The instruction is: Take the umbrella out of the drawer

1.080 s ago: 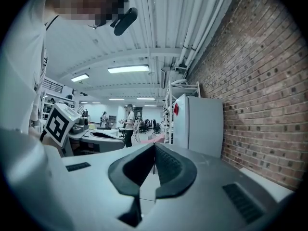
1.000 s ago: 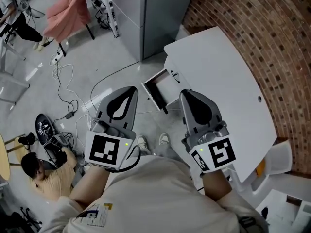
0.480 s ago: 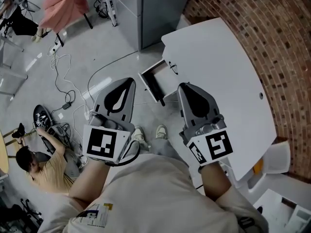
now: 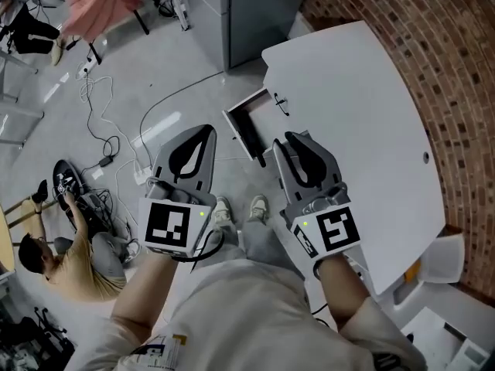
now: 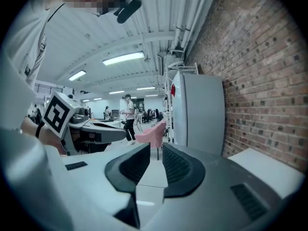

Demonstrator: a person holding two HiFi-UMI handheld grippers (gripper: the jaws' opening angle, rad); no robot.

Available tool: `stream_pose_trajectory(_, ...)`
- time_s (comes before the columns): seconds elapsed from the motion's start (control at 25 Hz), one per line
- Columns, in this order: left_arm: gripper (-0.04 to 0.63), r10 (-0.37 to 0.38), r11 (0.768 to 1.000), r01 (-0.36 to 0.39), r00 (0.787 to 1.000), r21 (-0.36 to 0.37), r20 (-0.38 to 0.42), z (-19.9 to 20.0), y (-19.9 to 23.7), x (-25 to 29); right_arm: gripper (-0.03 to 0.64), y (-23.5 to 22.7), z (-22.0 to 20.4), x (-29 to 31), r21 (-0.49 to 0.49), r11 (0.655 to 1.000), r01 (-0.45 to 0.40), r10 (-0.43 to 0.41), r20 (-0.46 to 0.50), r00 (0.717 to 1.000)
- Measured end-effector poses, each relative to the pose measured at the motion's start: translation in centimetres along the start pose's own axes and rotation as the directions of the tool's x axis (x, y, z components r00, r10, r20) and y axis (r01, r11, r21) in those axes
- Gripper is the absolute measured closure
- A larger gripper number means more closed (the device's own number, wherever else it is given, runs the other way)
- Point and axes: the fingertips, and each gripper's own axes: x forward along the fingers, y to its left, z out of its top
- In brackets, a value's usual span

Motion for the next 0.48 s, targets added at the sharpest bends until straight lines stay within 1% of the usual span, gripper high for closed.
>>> stream_pose_trajectory(0.08, 0.588, 0.008, 1.000, -0.008, 1.000, 0.007, -0.014, -1.3, 0.3, 0.9, 0.554, -0.7, -1.8, 1.1, 0.058, 0.998, -0.010, 0.012, -0.018, 1.000)
stream_pose_trajectory(0.12, 0.588, 0.011, 1.000, -0.010, 1.000, 0.007, -0.019, -2.1, 0.4, 1.3, 0.549, -1.1, -2.8, 1.6, 0.066, 0.998, -0.008, 0.010, -0.029, 1.000)
stream_pose_trajectory(0.32, 0.588, 0.009, 1.000, -0.008, 0.999, 0.008, -0.046, -5.8, 0.6, 4.0, 0.548, -2.9, -7.7, 4.0, 0.041, 0.999, 0.024, -0.020, -0.091, 0.996)
stream_pose_trajectory(0.4, 0.588, 0.002, 1.000, -0.001, 0.997, 0.018, -0.075, -7.6, 0.4, 5.0, 0.545, -3.4, -10.1, 4.8, 0.036, 0.999, 0.034, -0.029, -0.121, 0.992)
stream_pose_trajectory(0.48, 0.588, -0.004, 1.000, 0.006, 0.994, 0.013, -0.113, -9.8, 0.1, 6.2, 0.545, -3.9, -12.7, 5.7, 0.037, 0.999, 0.040, -0.033, -0.155, 0.987)
